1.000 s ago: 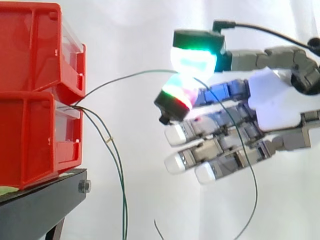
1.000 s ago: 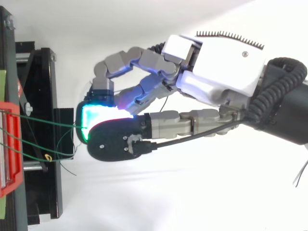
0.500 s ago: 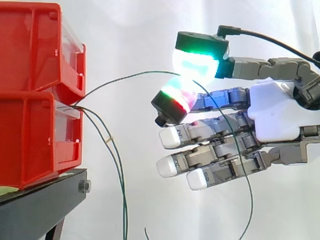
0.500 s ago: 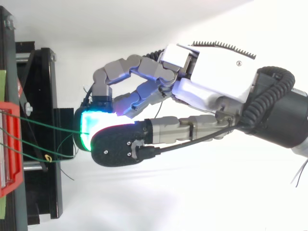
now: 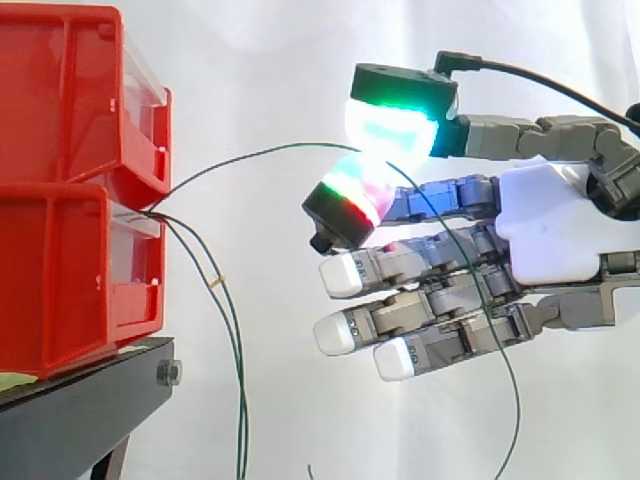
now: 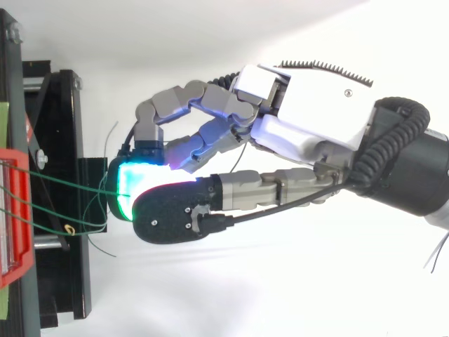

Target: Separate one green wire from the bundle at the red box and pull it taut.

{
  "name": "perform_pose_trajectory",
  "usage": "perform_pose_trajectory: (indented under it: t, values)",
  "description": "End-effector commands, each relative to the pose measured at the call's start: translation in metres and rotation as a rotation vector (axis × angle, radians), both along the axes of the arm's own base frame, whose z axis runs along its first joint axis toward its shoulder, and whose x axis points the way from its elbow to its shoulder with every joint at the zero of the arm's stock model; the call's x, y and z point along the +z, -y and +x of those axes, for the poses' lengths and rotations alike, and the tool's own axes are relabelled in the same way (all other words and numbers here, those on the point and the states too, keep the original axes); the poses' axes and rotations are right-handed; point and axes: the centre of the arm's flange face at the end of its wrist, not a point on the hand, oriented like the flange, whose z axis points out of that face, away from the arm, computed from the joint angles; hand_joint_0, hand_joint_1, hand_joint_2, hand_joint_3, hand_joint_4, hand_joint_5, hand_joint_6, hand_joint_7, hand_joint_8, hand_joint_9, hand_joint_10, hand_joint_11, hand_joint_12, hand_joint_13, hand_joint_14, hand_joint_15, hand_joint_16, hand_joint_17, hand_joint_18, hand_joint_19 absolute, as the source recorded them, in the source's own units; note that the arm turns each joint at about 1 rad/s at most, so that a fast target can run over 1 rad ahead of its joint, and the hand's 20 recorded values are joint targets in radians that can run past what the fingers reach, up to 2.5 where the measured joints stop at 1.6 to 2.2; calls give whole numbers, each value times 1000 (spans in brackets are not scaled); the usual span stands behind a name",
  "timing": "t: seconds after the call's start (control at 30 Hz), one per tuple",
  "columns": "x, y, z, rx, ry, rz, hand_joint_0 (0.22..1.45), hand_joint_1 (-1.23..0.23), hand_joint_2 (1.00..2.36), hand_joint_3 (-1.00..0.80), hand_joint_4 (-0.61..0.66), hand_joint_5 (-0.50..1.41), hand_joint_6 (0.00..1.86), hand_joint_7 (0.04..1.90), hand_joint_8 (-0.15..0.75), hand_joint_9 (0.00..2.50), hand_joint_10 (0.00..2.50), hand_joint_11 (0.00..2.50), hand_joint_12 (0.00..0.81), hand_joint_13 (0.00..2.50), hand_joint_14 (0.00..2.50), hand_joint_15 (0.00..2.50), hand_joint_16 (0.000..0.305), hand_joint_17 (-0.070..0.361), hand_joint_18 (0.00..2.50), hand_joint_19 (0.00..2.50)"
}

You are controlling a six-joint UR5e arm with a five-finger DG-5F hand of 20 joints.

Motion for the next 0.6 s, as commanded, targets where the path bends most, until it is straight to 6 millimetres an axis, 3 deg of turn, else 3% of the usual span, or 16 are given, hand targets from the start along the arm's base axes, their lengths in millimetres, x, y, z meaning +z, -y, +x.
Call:
perform_pose_trajectory:
  t: [0.0,0.57]
  values:
    - [0,0,0,0,0,0,648,-874,1011,78,-278,-100,899,1338,222,923,8,283,384,711,12,287,50,112,720,336]
    - [0,0,0,0,0,0,649,-875,1010,81,-274,-99,899,1334,231,961,9,308,388,728,13,289,50,112,733,340]
